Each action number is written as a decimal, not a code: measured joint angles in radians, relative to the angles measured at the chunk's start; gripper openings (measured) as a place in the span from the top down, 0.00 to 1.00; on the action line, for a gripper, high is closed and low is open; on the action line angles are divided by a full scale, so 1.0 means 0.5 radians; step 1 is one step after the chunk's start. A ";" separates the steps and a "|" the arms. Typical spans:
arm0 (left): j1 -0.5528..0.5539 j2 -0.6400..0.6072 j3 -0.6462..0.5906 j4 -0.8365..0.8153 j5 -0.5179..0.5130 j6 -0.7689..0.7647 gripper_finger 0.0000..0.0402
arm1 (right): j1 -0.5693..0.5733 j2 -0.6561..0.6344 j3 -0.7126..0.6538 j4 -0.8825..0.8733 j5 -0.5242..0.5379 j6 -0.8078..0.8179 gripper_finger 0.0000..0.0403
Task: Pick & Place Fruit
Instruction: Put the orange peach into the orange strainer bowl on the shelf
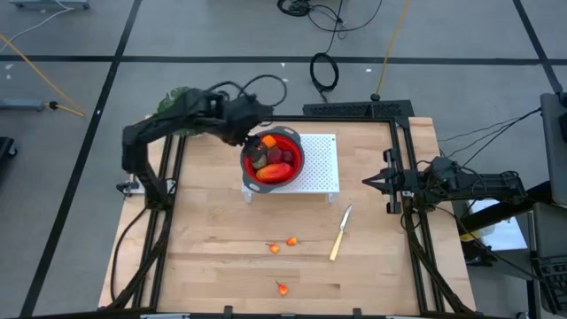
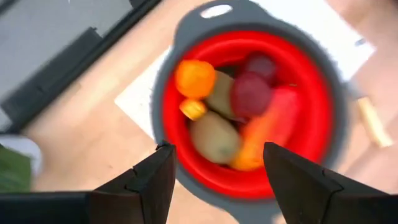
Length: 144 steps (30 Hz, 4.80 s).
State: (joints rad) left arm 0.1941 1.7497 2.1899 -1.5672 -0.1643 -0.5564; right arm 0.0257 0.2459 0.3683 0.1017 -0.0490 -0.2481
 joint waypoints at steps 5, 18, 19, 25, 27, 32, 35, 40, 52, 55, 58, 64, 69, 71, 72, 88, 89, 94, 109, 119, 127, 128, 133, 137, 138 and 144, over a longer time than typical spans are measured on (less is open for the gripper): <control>-0.270 -0.060 0.000 0.001 -0.089 -0.452 0.40 | 0.000 0.000 0.000 0.000 0.000 -0.001 1.00; -0.928 0.050 -0.023 0.226 -0.149 -1.580 0.40 | 0.000 0.000 0.000 -0.005 -0.005 -0.004 1.00; -0.968 0.066 -0.023 0.252 -0.155 -1.644 0.40 | 0.000 0.001 0.000 -0.011 -0.006 -0.005 1.00; -1.120 0.214 -0.023 0.429 -0.162 -1.973 0.40 | 0.000 0.000 0.000 -0.016 -0.007 -0.004 1.00; -1.156 0.267 -0.023 0.490 -0.156 -2.077 0.40 | 0.001 0.000 0.000 -0.017 -0.006 -0.003 1.00; -1.213 0.407 -0.023 0.588 -0.096 -2.352 0.40 | 0.000 0.000 0.000 -0.017 -0.008 -0.002 1.00; -1.238 0.481 -0.023 0.637 -0.091 -2.515 0.40 | 0.000 0.000 0.000 -0.017 -0.007 -0.002 1.00; -1.274 0.587 -0.023 0.738 -0.094 -2.711 0.40 | 0.000 0.000 0.000 -0.023 -0.008 -0.001 1.00; -1.296 0.804 -0.023 0.821 -0.093 -3.059 0.40 | 0.001 0.000 0.000 -0.180 -0.018 0.112 1.00; -1.296 0.851 -0.023 0.817 -0.111 -3.159 0.40 | 0.000 0.000 0.000 -0.183 -0.091 0.119 1.00; -1.294 0.898 -0.023 0.820 -0.112 -3.254 0.40 | 0.001 0.000 0.000 -0.207 -0.143 0.208 1.00; -1.293 0.983 -0.023 0.794 -0.091 -3.411 0.40 | 0.001 0.000 0.000 -0.335 -0.173 0.216 1.00; -1.287 0.994 -0.069 0.689 -0.087 -3.613 0.40 | 0.001 0.000 0.000 -0.335 -0.174 0.209 1.00; -1.283 0.999 -0.112 0.644 -0.029 -3.704 0.40 | 0.001 -0.001 0.000 -0.334 -0.173 0.206 1.00; -1.280 0.998 -0.143 0.645 0.003 -3.743 0.40 | 0.001 -0.001 0.000 -0.335 -0.174 0.206 1.00; -1.189 0.998 -0.569 0.818 0.177 -3.788 0.40 | 0.001 -0.001 0.000 -0.345 -0.173 0.189 1.00; -1.183 0.998 -0.587 0.831 0.177 -3.785 0.40 | 0.001 0.000 0.000 -0.350 -0.173 0.192 1.00; -1.163 0.998 -0.673 0.884 0.178 -3.784 0.40 | 0.001 -0.001 0.000 -0.369 -0.173 0.195 1.00; -1.151 0.997 -0.877 1.102 0.250 -3.783 0.40 | 0.001 -0.001 0.000 -0.367 -0.174 0.195 1.00; -1.151 0.997 -0.877 1.096 0.230 -3.783 0.52 | 0.001 0.000 0.000 -0.367 -0.174 0.196 1.00; -1.151 0.997 -0.877 1.079 0.221 -3.782 0.69 | 0.000 0.000 0.000 -0.367 -0.173 0.197 1.00; -1.151 0.996 -0.877 1.079 0.221 -3.775 0.71 | 0.001 -0.001 0.000 -0.367 -0.173 0.197 1.00; -1.154 0.950 -0.879 1.076 0.223 -3.683 0.74 | 0.001 -0.001 0.000 -0.366 -0.174 0.197 1.00; -1.172 0.829 -0.879 1.085 0.133 -3.474 0.74 | 0.001 -0.001 0.000 -0.365 -0.173 0.197 1.00; -1.182 0.797 -0.879 1.103 0.073 -3.379 0.74 | 0.001 -0.001 0.000 -0.365 -0.173 0.197 1.00; -1.295 0.565 -0.878 1.358 -0.576 -2.705 0.74 | 0.001 0.000 0.000 -0.365 -0.173 0.197 1.00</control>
State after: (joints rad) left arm -0.4535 2.0322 1.7508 -0.8880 -0.4524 -1.9090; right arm 0.0261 0.2457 0.3683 -0.0811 -0.1358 -0.1497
